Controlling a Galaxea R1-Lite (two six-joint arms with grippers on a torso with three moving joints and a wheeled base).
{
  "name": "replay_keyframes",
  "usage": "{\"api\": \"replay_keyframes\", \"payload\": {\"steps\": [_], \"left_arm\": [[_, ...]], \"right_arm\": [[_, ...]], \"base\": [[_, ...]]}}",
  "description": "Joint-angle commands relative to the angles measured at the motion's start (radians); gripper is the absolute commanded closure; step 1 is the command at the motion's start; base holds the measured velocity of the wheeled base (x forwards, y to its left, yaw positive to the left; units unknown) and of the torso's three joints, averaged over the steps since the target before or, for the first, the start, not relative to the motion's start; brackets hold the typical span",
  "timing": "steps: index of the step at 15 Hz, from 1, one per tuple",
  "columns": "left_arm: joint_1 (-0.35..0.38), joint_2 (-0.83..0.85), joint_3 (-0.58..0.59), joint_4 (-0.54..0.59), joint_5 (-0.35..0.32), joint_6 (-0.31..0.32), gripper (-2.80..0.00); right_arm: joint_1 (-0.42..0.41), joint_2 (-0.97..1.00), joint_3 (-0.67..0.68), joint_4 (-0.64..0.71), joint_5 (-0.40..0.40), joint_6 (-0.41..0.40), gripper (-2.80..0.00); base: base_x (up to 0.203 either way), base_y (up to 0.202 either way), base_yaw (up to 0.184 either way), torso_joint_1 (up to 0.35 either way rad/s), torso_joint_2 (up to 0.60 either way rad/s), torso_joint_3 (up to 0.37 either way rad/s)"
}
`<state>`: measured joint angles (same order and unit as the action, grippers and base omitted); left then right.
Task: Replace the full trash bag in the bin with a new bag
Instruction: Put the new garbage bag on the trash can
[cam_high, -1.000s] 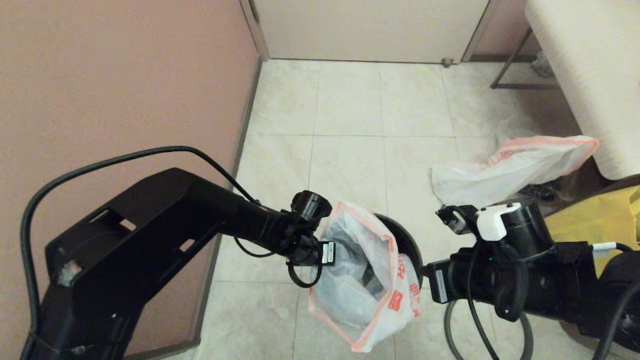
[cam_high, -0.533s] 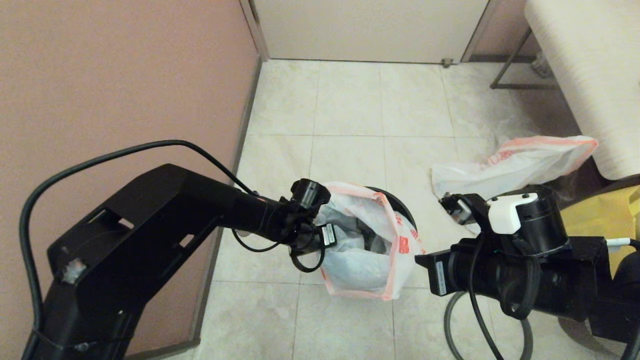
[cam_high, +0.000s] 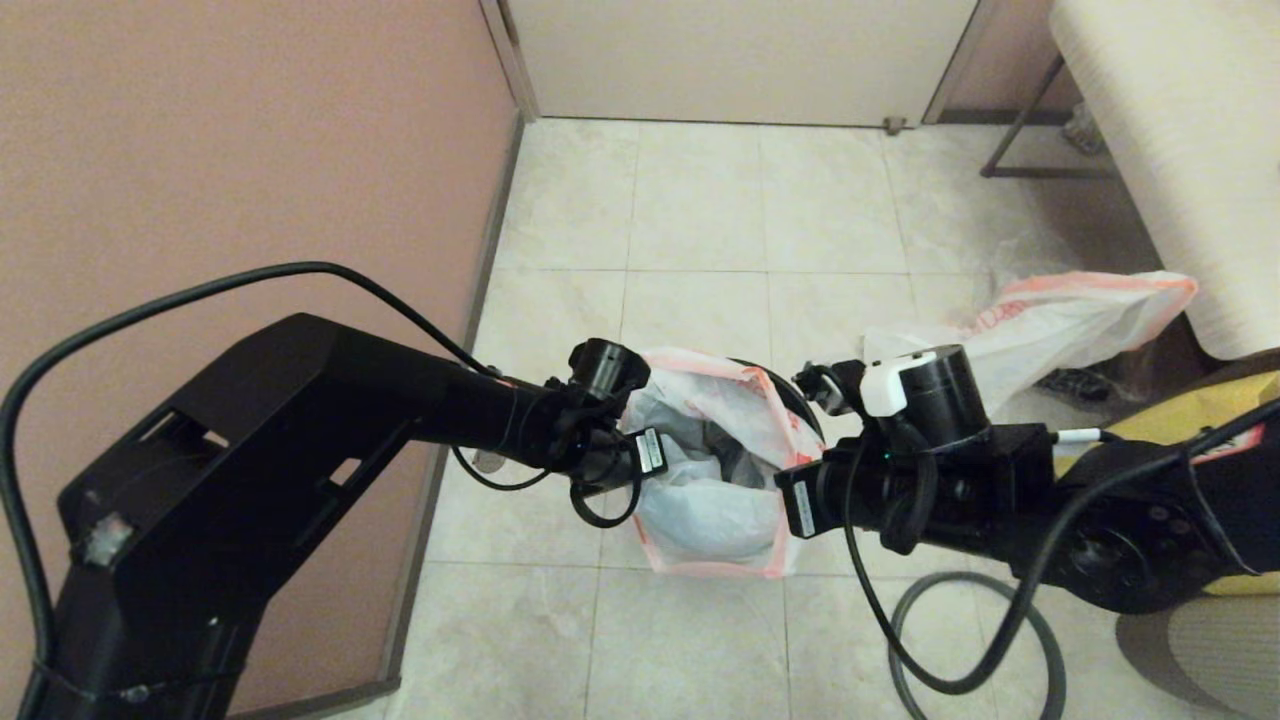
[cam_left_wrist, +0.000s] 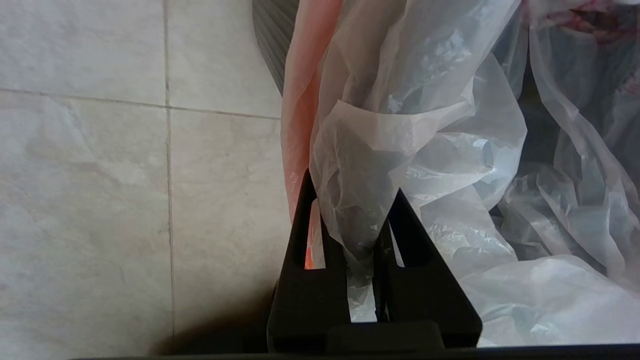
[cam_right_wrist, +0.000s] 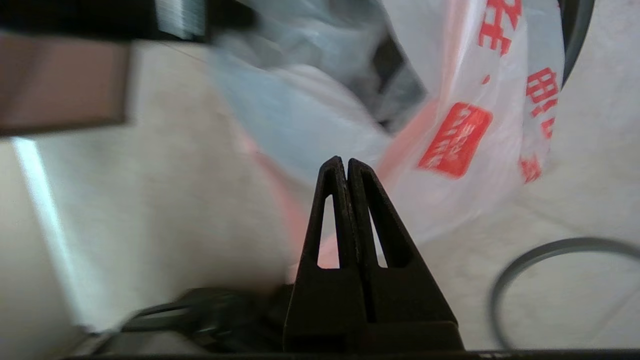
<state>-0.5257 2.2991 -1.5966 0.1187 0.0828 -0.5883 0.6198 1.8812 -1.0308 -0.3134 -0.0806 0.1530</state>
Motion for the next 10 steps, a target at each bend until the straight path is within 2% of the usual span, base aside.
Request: {"api": "replay_keyframes", "payload": {"steps": [1,2,6,8,10], "left_arm": [[0.013,0.002,-0.006,0.001,-0.001,-0.003,0.0],[0.017,0.002,-0.006,0.001,-0.002,-0.002,0.0],[0.032,-0.001,-0.006,0.002,-0.023,-0.004,0.0],[0.043,0.0,-0.008,0.001,-0.028,-0.004,0.0],[0.056,0.0,-0.017,0.003,-0.057,-0.004,0.0]], "right_arm": [[-0.023,0.124,-0.04,-0.006,0.001,-0.071,0.0],[-0.032,0.151,-0.065,-0.009,0.003,-0.122,0.0],[-0.056,0.219,-0.244,0.01,0.007,-0.197,0.0],[-0.057,0.185,-0.24,0.061,-0.004,-0.246,0.0],[-0.053,0.134,-0.176,0.096,-0.026,-0.287,0.0]], "base": [[0.0,0.0,0.0,0.0,0.0,0.0],[0.0,0.0,0.0,0.0,0.0,0.0],[0.0,0.0,0.0,0.0,0.0,0.0],[0.0,0.0,0.0,0.0,0.0,0.0],[0.0,0.0,0.0,0.0,0.0,0.0]]}}
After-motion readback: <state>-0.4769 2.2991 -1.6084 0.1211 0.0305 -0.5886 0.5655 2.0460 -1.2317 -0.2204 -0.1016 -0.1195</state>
